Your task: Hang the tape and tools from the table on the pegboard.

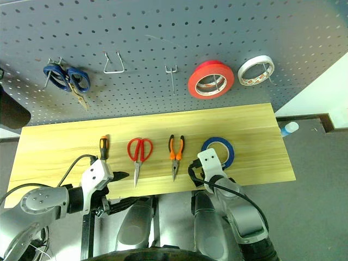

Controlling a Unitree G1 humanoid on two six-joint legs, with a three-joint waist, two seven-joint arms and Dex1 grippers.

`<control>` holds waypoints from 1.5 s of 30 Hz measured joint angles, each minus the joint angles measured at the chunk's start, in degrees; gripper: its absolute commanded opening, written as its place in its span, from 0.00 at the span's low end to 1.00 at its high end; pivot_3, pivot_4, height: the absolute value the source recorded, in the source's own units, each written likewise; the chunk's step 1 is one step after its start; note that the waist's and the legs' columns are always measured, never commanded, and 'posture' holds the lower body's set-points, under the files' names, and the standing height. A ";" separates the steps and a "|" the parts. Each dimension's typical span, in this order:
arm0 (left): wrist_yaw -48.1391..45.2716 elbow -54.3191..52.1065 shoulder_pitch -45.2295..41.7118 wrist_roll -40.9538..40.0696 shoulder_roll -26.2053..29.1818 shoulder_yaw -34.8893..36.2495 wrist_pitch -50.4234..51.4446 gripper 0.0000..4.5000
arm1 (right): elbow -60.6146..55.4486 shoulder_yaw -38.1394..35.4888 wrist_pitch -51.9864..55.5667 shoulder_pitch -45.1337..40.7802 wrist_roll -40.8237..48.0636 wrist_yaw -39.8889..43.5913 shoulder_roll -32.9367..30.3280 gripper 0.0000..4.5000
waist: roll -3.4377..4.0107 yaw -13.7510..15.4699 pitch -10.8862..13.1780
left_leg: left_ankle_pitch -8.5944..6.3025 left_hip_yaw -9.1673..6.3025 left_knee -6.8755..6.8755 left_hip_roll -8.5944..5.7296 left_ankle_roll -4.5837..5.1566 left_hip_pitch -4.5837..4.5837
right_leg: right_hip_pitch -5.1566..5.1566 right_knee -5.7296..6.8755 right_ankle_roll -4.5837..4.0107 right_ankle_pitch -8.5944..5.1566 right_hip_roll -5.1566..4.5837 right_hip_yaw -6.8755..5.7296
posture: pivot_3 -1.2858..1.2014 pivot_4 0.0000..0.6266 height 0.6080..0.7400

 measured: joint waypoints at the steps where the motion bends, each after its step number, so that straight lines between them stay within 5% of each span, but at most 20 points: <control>1: 0.00 0.00 -0.01 0.02 0.00 0.00 -0.13 1.00 | -0.02 -0.16 -0.11 0.14 0.00 0.02 -0.03 0.99 | 0.00 0.01 0.00 | 0.00 0.00 0.00 0.00 0.00 0.00 | 0.00 0.00 0.00 0.00 0.00 0.00 | 0.64 0.56 1.00; 45: 1.14 -4.29 3.67 -3.23 0.73 2.99 1.95 1.00 | 4.10 -3.60 -3.50 -1.47 -2.44 1.22 -0.22 0.99 | -0.05 -0.14 1.32 | 0.00 -0.01 -0.02 0.00 0.00 -0.01 | -0.05 0.02 0.03 0.01 0.00 0.01 | 0.64 0.64 1.00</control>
